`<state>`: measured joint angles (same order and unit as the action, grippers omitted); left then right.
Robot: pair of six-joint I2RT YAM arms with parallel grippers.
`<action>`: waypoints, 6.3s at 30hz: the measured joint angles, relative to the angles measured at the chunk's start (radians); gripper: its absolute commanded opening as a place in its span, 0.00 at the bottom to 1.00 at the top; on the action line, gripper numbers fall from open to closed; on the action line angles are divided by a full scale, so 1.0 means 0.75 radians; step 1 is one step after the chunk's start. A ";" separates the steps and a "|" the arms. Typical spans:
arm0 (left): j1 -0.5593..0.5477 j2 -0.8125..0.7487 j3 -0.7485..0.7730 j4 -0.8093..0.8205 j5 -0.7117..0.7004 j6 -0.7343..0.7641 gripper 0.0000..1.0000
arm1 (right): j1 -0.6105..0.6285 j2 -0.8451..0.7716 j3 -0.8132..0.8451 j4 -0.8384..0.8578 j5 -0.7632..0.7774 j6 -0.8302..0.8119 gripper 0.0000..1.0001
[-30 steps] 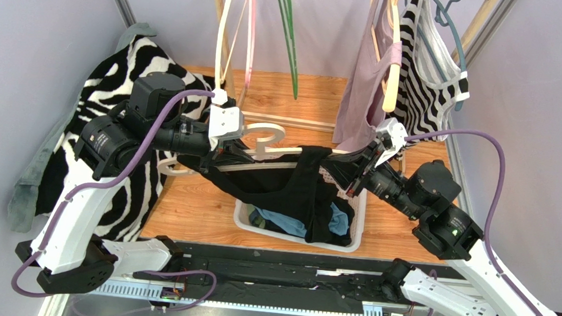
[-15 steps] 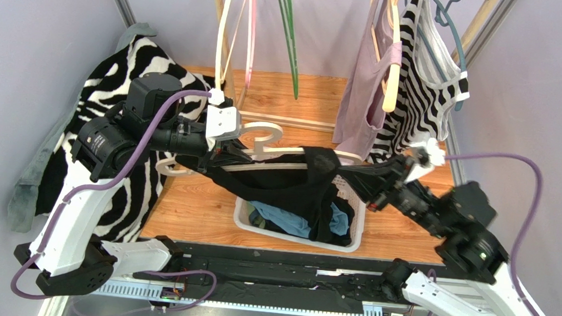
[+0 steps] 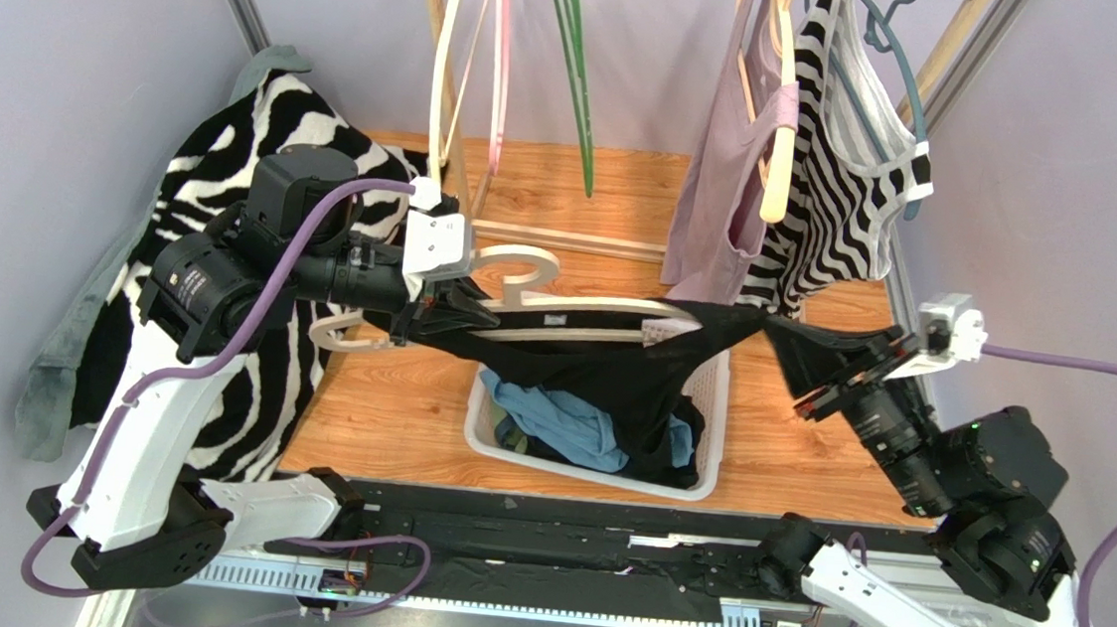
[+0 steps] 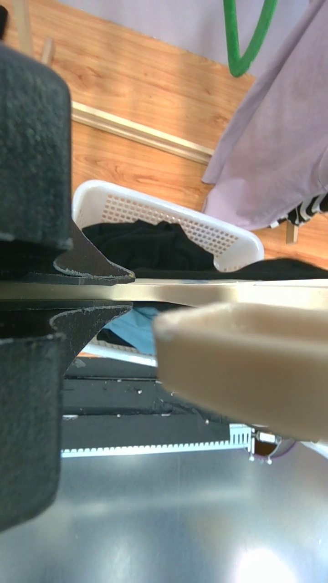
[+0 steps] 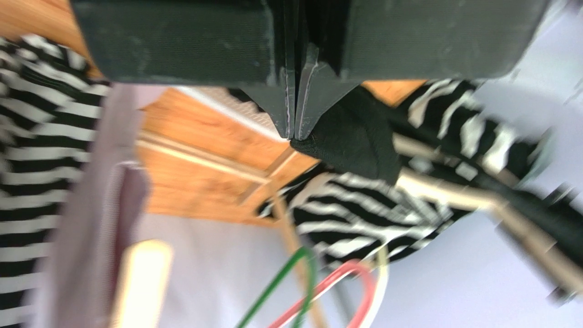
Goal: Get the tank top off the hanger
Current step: Place the tank top in the bin, then place the hanger at the clothesline.
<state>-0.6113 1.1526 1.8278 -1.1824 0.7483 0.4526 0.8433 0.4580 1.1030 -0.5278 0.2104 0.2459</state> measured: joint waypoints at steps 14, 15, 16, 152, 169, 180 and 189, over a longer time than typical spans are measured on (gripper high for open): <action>0.040 -0.035 0.037 -0.045 0.191 0.015 0.00 | 0.000 0.114 0.093 -0.154 0.380 -0.081 0.00; 0.044 -0.036 0.046 -0.043 0.204 0.008 0.00 | 0.000 0.121 0.064 -0.178 0.350 -0.079 0.00; 0.046 -0.037 0.053 -0.042 0.217 0.002 0.00 | 0.000 0.125 0.028 -0.205 0.307 -0.078 0.00; -0.317 0.194 -0.122 0.320 -0.381 -0.245 0.99 | 0.007 0.591 1.132 -1.007 0.086 -0.180 0.00; -0.336 0.243 -0.212 0.106 -0.510 -0.054 0.99 | -0.081 1.418 1.606 -0.701 0.410 -0.256 0.00; -0.337 -0.016 -0.287 0.078 -0.517 -0.027 0.99 | -0.307 1.599 1.734 -0.542 0.252 -0.278 0.00; -0.337 -0.101 -0.286 0.024 -0.465 0.022 0.99 | -0.393 1.687 1.751 -0.492 0.138 -0.243 0.00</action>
<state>-0.8639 1.0767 1.6135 -1.1645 0.3996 0.4694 0.5484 1.7229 2.4165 -0.8967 0.3138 0.0639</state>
